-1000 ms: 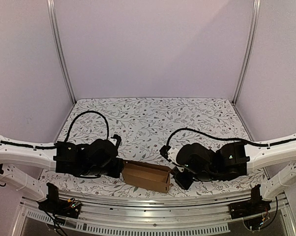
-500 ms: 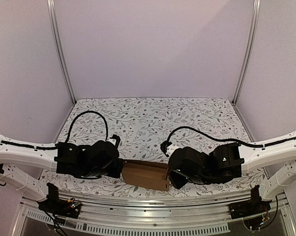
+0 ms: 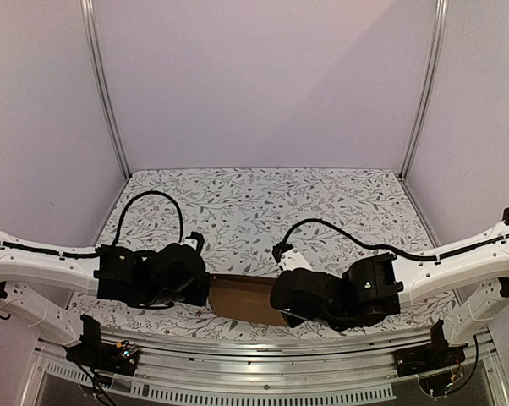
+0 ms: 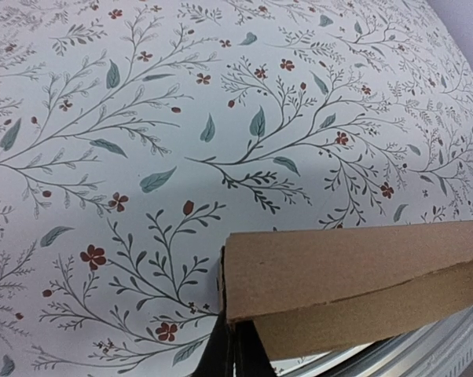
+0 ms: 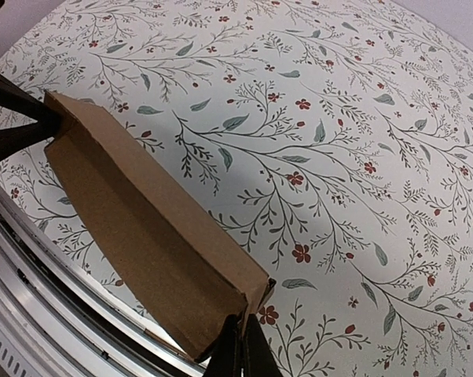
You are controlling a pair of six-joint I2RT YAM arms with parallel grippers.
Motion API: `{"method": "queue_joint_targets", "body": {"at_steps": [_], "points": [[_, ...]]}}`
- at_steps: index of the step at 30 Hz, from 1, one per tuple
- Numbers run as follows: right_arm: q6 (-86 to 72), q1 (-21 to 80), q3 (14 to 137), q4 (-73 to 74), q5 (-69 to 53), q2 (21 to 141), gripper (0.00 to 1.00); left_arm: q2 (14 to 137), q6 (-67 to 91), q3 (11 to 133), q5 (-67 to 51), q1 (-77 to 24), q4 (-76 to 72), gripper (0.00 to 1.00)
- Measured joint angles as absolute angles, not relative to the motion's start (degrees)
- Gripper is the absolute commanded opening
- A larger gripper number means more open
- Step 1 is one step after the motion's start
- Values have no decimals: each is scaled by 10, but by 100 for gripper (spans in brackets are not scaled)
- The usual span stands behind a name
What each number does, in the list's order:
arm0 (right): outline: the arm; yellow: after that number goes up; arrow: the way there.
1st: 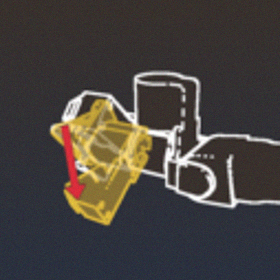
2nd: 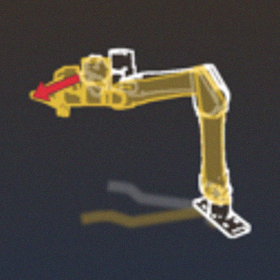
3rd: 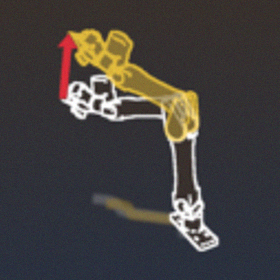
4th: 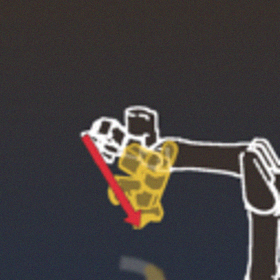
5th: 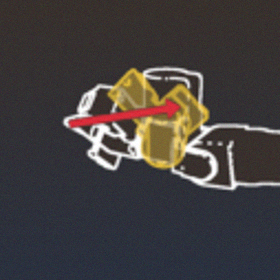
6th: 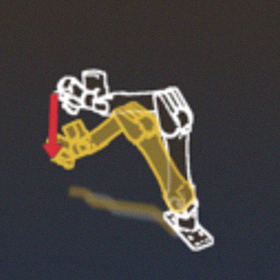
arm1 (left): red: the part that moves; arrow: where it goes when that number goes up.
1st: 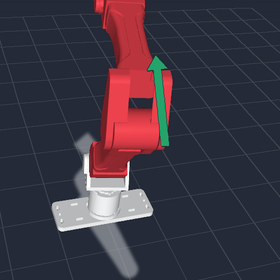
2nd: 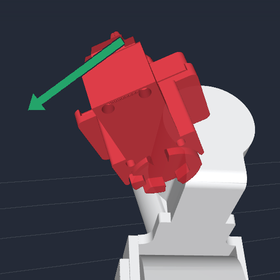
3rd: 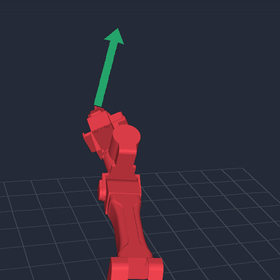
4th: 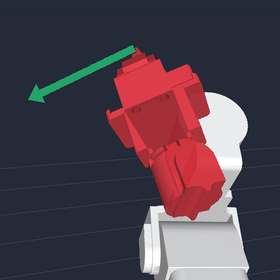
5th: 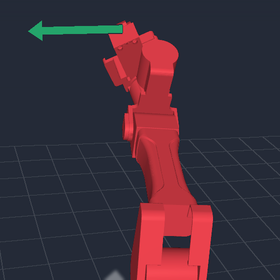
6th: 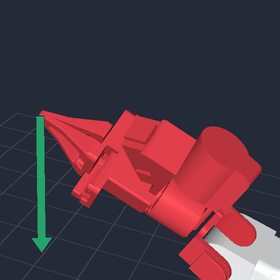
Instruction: Fold the paper box
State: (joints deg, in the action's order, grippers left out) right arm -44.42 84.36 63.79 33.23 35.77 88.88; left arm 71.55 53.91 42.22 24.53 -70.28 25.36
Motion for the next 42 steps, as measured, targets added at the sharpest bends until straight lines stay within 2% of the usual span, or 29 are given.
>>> {"method": "queue_joint_targets", "body": {"at_steps": [42], "points": [[-579, 823, 652, 359, 365, 894, 0, 759, 561, 439, 299, -756, 258, 0]]}}
